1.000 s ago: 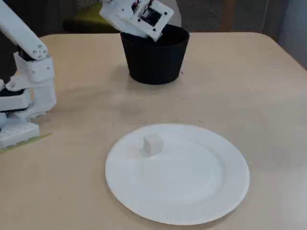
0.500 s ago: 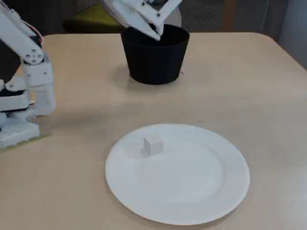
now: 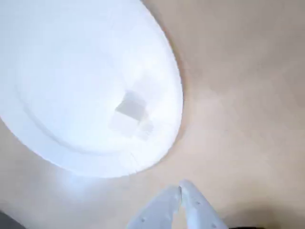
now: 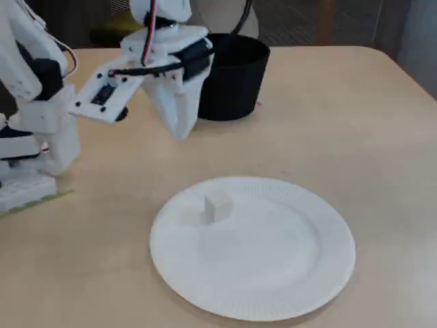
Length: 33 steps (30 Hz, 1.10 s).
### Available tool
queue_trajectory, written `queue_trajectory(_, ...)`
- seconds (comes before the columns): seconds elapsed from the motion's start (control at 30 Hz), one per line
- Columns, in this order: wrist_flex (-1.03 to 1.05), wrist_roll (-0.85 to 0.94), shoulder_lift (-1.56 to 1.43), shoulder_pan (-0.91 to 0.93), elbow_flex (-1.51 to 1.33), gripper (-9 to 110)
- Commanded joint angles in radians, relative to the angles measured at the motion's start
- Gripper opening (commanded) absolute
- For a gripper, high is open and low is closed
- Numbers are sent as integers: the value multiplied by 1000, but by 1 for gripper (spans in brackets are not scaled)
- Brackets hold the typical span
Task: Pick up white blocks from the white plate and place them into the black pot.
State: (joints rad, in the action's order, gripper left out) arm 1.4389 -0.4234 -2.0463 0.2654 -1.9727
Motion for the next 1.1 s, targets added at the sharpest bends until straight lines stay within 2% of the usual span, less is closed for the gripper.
queue_trajectory(0.0, 43, -51, 28, 28, 77, 16)
queue_trajectory(0.13, 58, -5, 87, 67, 100, 23)
queue_trajectory(0.43, 25, 21, 202, 61, 146, 30)
queue_trajectory(1.07, -6, 31, 531, 80, 325, 33)
